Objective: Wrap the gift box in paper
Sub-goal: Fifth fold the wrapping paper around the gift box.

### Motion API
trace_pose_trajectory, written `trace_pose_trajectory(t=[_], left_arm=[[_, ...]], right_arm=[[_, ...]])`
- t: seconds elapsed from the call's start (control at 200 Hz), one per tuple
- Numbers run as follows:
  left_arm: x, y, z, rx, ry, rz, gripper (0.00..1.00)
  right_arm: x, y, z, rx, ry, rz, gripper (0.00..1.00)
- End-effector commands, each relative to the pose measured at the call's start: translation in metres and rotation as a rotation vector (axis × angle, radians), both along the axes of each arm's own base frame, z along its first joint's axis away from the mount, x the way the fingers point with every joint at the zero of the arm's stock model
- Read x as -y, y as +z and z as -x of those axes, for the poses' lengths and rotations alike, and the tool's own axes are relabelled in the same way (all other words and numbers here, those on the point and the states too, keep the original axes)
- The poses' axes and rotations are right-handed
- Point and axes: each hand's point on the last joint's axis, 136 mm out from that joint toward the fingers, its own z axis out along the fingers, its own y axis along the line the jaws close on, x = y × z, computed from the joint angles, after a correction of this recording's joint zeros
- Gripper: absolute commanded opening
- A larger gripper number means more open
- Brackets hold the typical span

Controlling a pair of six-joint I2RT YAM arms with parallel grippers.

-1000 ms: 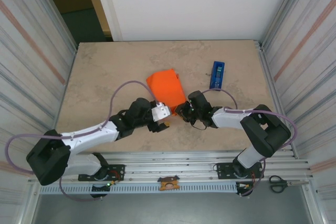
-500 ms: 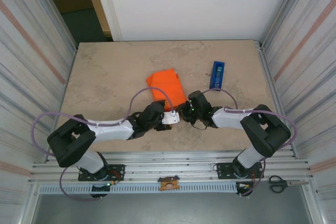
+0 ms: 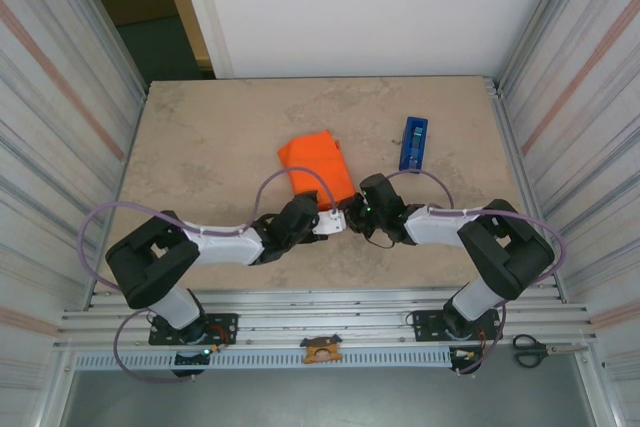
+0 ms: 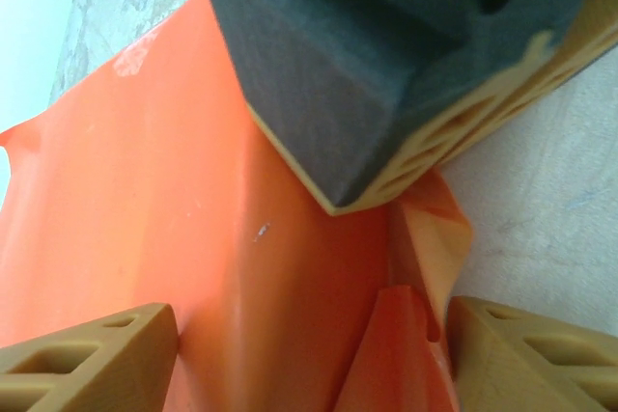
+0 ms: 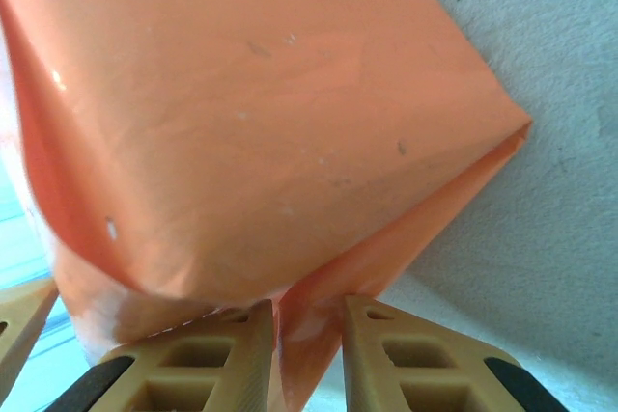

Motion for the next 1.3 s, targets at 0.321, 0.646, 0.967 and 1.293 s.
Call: trace_pose_trajectory(t=[0.321, 0.646, 0.967, 1.293], left_arm=[[0.004, -0.006, -0.003, -0.043, 0.039, 0.012, 0.57], [0.003, -0.006, -0.004, -0.063, 0.049, 0.017, 0.54], [0.004, -0.006, -0.003, -0.098, 0.053, 0.039, 0.54], [0.010, -0.003, -0.005, -0.143, 0.071, 0.092, 0.65]], right_arm=[[0.033, 0.003, 0.016, 0.006, -0.064, 0.042, 0.26], [0.003, -0.006, 0.012, 0.003, -0.021, -0.032, 0.08], [0.001, -0.001, -0.011, 0.052, -0.074, -0.070, 0.06], [0.007, 0.004, -0.023, 0.071, -0.098, -0.113, 0.07]])
